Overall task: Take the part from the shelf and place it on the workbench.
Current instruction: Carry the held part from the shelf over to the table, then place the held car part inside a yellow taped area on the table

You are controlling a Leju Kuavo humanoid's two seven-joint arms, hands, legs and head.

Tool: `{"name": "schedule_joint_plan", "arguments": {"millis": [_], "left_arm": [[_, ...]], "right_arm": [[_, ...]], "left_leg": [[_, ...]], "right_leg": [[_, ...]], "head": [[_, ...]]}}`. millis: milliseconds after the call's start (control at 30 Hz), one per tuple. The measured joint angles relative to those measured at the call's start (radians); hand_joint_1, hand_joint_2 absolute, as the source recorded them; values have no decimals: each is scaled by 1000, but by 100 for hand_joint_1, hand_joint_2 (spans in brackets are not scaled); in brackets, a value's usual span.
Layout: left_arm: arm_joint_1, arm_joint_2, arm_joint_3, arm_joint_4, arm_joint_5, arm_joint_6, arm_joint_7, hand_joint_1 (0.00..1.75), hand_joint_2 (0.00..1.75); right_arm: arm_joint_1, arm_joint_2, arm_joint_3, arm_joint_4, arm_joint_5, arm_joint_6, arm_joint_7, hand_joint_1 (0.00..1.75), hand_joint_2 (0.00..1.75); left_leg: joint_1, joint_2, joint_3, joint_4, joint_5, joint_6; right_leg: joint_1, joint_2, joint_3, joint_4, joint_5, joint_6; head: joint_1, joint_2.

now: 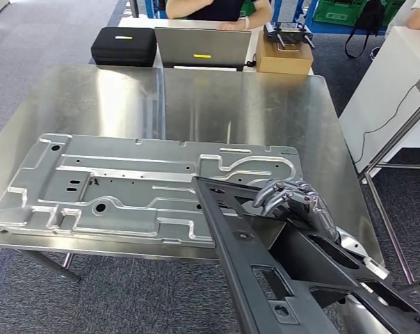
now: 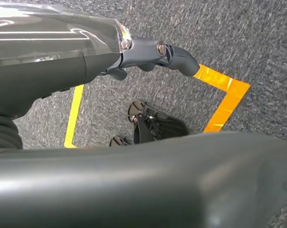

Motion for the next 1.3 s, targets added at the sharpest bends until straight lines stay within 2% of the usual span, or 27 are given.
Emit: {"name": "schedule_joint_plan", "arguments": {"millis": [167, 267, 433, 600, 700, 800, 967, 1300], "left_arm": [[0, 0, -2, 0, -4, -3, 0, 0, 175], [-1, 0, -10, 0, -22, -10, 3, 0, 175], [-6, 0, -33, 0, -52, -21, 7, 0, 175], [-9, 0, -57, 0, -80, -34, 14, 0, 175], [-10, -1, -73, 0, -93, -38, 21, 0, 175], [-10, -2, -84, 0, -96, -39, 21, 0, 175], [-10, -3, -90, 1, -96, -40, 21, 0, 175], [-8, -11, -91, 4, -97, -32, 35, 0, 175]], "right_arm": [[-7, 0, 4, 4, 1, -2, 8, 175, 175], [-56, 0, 9, 34, 9, -19, 51, 175, 175], [-248, 6, 25, 199, 23, -58, 156, 175, 175], [-461, 25, 37, 459, 55, -124, 219, 175, 175], [-582, 26, 32, 640, 80, -146, 231, 175, 175], [-658, 28, 28, 762, 89, -149, 227, 175, 175], [-703, 34, 28, 863, 93, -152, 218, 175, 175], [-695, 38, 1, 910, 93, -161, 197, 175, 175]], "left_leg": [[1, 0, 0, 0, 0, 0], [0, 0, 0, 0, 0, 0], [0, 1, 3, 0, 1, 0], [0, 0, 4, 0, 2, 0], [0, 0, 4, 0, 2, 0], [0, 0, 4, 0, 2, 0], [0, 0, 4, 0, 2, 0], [0, 0, 4, 0, 2, 0]], "right_leg": [[1, 0, 0, 0, 0, 0], [1, 1, 1, 0, 0, 0], [0, 1, 3, 1, 0, 0], [0, 1, 5, 1, 1, 0], [0, 0, 4, 1, 1, 0], [0, 0, 4, 1, 1, 0], [0, 0, 3, 1, 0, 0], [0, 0, 3, 1, 0, 0]], "head": [[0, 0], [0, 0], [0, 0], [0, 0], [0, 0], [0, 0], [0, 0], [0, 0]]}}
